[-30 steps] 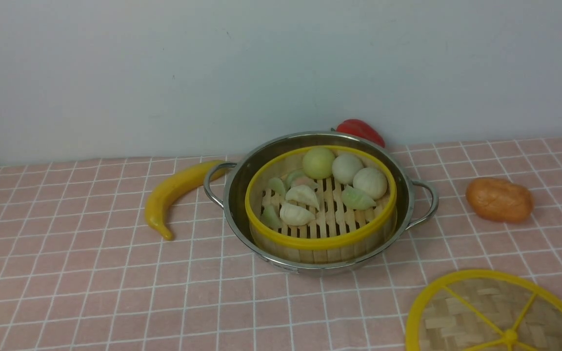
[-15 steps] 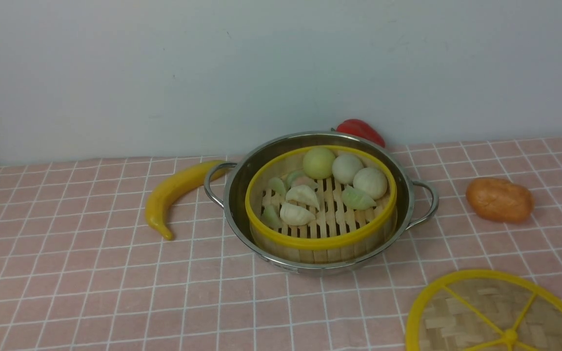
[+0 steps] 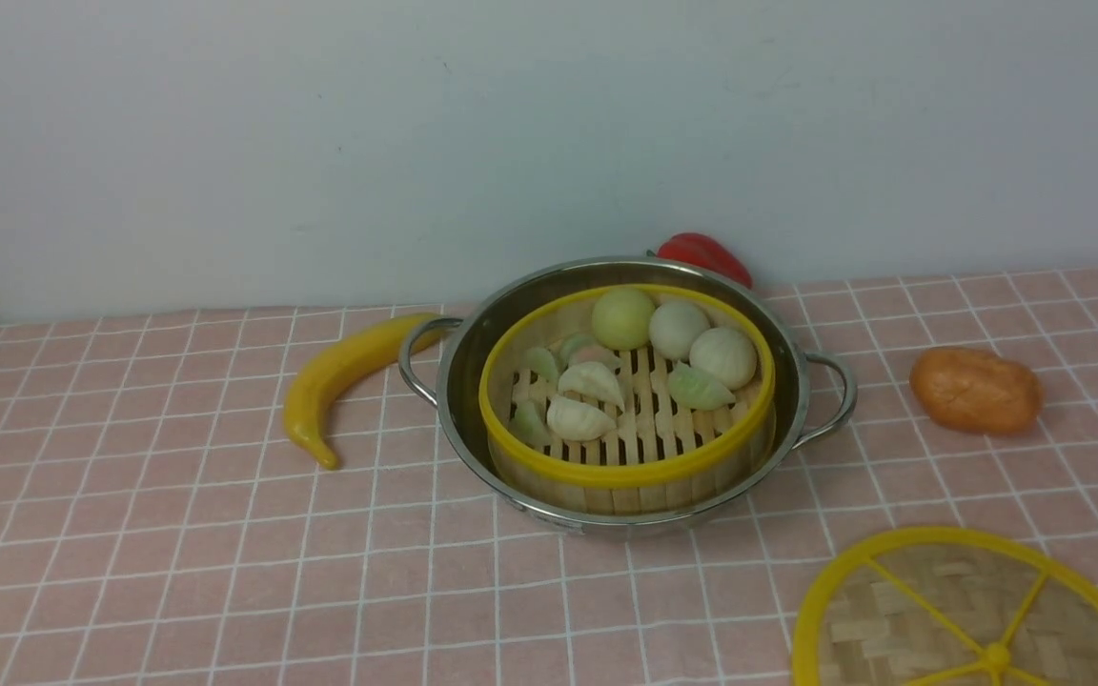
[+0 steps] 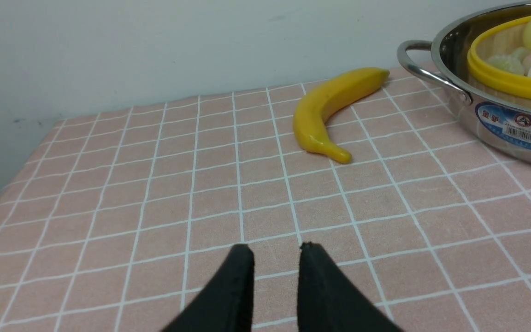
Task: Place the steamer in the pot on the pink tablecloth, and put the lid on the steamer.
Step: 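Move the gripper down to the bamboo steamer lid and grasp its center knob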
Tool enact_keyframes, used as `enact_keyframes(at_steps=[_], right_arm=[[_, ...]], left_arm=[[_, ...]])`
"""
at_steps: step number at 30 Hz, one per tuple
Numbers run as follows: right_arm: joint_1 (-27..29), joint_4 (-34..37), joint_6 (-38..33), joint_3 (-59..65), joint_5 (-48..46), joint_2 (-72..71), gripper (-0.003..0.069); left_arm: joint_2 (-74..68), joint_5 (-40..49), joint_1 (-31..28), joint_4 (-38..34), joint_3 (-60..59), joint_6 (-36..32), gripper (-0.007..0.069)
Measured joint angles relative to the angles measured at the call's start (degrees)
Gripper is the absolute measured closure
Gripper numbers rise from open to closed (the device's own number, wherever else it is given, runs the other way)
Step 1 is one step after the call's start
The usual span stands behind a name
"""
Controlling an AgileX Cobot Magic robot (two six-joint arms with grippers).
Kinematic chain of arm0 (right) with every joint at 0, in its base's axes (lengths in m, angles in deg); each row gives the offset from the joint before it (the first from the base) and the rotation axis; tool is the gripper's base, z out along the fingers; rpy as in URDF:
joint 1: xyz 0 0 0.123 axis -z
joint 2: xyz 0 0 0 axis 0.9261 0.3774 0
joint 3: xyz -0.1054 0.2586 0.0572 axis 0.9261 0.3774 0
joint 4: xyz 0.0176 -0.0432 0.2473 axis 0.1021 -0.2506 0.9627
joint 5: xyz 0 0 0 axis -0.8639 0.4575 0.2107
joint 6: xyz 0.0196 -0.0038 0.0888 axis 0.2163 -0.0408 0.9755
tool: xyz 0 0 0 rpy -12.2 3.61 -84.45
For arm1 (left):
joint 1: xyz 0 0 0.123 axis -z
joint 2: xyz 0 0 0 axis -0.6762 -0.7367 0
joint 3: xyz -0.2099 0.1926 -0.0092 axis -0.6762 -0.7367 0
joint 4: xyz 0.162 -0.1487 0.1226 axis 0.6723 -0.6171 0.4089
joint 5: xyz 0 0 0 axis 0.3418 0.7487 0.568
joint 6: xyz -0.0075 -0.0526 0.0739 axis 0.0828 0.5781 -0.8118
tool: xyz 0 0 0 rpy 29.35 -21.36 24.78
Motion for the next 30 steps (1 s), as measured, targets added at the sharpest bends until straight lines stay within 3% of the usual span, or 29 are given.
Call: enact_keyframes(at_steps=[6,14,17,22,30], right_arm=[[0.0,4.1,-9.8,-6.2,-11.5,20.6,0.0416],[-2.4,11.9,-17.4,-11.1,-12.4,46.2,0.0416],[-6.6,6.4,-14.2,-14.4,-10.3,56.3,0.0416],[-12.6,-6.3,-3.2,-17.7,-10.1,67.0,0.0416],[-16.1,-11.3,3.2,-18.2,-9.1,77.3,0.0416]], left_arm=[[0.0,0.0,0.0,0.0,0.0,0.0,0.0472],[0.0,0.0,0.0,0.0,0.0,0.0,0.0455],[0.0,0.0,0.0,0.0,0.0,0.0,0.0453],[0.0,0.0,0.0,0.0,0.0,0.0,0.0444],[0.0,0.0,0.0,0.0,0.0,0.0,0.0433]])
